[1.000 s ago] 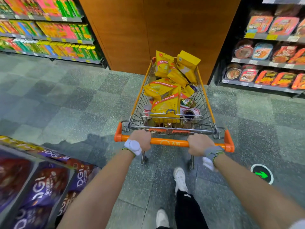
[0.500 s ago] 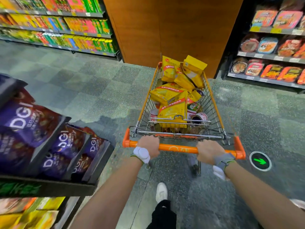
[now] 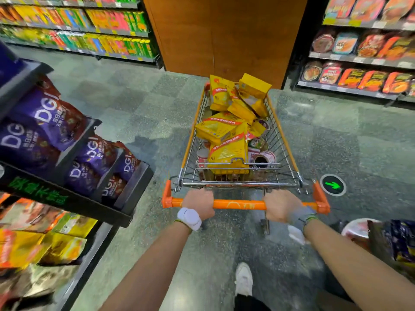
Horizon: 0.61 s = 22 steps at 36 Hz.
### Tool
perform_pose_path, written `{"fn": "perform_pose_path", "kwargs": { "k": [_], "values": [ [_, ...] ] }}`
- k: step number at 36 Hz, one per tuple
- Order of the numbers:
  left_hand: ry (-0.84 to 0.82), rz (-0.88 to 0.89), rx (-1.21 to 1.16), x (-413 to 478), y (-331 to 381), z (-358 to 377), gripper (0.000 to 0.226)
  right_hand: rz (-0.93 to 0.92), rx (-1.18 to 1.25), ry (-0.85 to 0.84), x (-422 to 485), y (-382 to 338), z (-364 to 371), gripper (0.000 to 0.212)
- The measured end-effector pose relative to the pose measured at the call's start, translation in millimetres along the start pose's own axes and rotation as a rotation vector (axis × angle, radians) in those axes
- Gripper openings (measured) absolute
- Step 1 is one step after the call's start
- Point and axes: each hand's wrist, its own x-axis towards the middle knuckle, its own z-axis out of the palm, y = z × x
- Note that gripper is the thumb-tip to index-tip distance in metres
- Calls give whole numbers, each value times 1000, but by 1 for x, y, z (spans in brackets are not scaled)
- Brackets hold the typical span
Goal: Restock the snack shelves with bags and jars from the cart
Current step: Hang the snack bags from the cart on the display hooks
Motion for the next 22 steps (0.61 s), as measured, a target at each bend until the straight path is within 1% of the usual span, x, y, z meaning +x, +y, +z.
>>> {"fn": "perform_pose_path", "kwargs": {
  "k": [2,6,8,11,13,17,22],
  "values": [
    [-24,-11,-48,-16,9,8,24,10,0,2,-16,-5,13,26],
    [-40,-12,-95,-59,26,26,24,3,40,-7,-57,-22,32,10],
    [-10,-10,-96,-83,35,36,25,6,27,10,-79,-31,42,14],
    [-22,-12,-96,-121,54,54,24,24,30,-39,-113,-48,62,14],
    [-33,-16,-96,-146,68,63,23,4,6,-52,-133,-53,78,16],
    [-48,-57,-137,-182,99,79,24,-12,-43,-39,-164,-51,103,26],
    [-104,-113,-164,-216,148,93,29,-44,-107,-50,-202,-38,121,28]
  ]
}}
